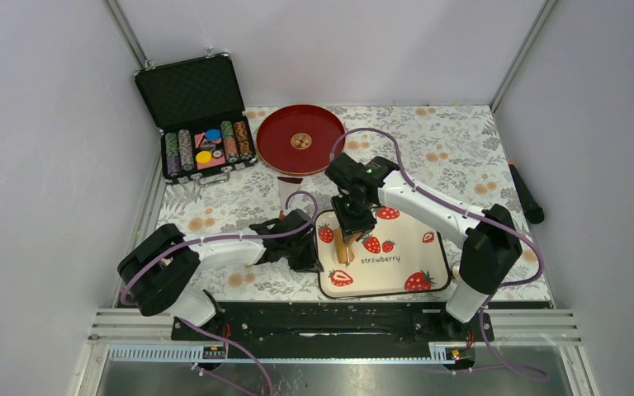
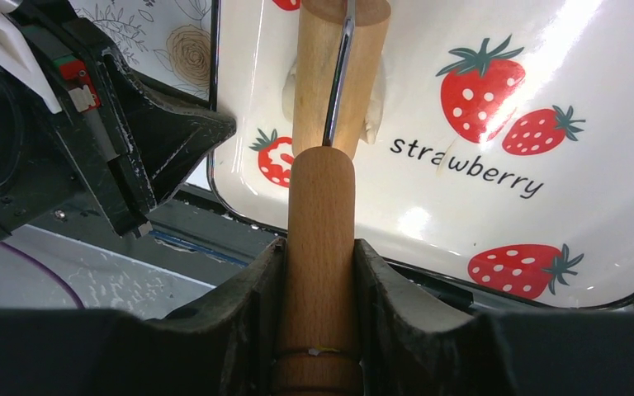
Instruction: Roll out the dumpling wrappers from the dough
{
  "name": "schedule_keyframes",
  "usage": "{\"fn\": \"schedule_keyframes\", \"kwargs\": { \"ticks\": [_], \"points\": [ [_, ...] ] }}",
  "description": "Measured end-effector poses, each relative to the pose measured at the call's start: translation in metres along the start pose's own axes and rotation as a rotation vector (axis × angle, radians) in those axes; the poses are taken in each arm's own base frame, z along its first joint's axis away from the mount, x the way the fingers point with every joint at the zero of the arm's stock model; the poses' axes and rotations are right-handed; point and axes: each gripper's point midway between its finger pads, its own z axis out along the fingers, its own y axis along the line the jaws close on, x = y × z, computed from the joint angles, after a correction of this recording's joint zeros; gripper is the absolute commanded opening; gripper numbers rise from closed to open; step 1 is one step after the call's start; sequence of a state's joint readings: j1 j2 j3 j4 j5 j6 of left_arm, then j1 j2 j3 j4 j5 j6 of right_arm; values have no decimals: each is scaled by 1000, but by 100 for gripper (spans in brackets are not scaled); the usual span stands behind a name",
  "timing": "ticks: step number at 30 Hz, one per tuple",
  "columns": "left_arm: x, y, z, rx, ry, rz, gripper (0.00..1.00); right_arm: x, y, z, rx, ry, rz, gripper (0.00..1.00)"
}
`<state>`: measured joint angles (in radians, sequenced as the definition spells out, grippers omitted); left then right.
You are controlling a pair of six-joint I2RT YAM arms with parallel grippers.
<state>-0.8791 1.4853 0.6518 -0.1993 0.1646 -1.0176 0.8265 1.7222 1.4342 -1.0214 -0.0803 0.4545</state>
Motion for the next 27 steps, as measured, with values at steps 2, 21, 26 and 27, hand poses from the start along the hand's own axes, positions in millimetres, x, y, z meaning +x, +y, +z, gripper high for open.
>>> {"fn": "schedule_keyframes", "kwargs": {
  "ticks": [2, 21, 26, 27],
  "points": [
    [0, 0, 0, 0, 0, 0, 0, 0, 0, 0, -14, 7, 6, 0],
    [0, 0, 0, 1, -1, 0, 0, -6, 0, 4, -143, 75, 90, 0],
    [0, 0, 0, 1, -1, 0, 0, -7, 1, 6, -160, 88, 99, 0],
    [0, 0, 0, 2, -1, 0, 0, -7, 2, 7, -163, 92, 100, 0]
  ]
}}
